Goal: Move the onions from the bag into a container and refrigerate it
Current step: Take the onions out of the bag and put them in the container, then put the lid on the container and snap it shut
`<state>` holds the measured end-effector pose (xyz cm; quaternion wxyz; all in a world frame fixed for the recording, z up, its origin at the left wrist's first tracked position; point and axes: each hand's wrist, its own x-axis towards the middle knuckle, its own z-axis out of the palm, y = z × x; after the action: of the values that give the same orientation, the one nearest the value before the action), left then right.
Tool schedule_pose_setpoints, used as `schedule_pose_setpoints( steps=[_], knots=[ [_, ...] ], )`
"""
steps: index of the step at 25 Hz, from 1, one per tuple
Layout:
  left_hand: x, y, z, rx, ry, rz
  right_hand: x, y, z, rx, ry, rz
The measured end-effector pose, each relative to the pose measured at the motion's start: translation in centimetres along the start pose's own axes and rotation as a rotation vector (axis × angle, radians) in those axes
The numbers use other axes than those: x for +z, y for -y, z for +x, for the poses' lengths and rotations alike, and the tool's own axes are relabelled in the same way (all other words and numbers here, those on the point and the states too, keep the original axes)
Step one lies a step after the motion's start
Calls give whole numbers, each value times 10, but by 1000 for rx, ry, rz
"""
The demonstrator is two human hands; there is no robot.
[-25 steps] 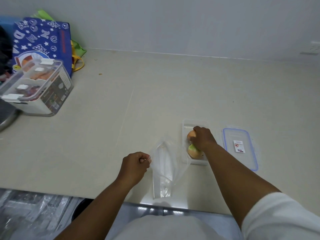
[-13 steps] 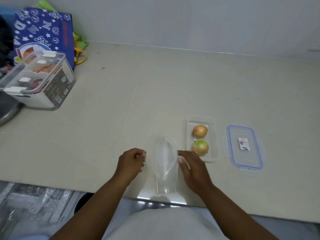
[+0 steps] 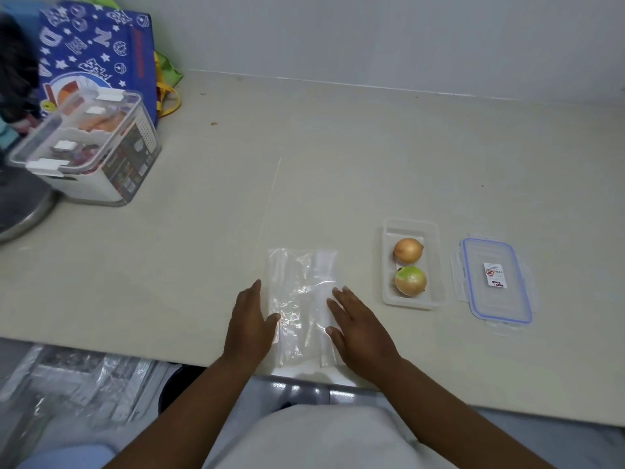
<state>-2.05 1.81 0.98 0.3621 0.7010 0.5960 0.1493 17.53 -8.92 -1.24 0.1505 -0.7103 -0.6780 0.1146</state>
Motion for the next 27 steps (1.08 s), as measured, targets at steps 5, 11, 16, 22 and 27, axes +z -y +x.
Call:
schedule_pose_setpoints(
  steps=[5, 11, 16, 22, 27],
  knots=[
    [22, 18, -23, 526, 150, 582, 21, 0, -9, 65, 233, -150],
    [22, 26, 28, 395, 329, 803, 23, -5, 32, 131, 300, -209],
    [18, 14, 79, 386, 369, 825, 19, -17, 82, 195, 367, -229],
    [17, 5, 73, 434, 263, 724, 5, -6, 81, 191, 290, -136],
    [29, -35, 31, 598, 32, 362, -25, 0, 13, 152, -36, 62]
  ],
)
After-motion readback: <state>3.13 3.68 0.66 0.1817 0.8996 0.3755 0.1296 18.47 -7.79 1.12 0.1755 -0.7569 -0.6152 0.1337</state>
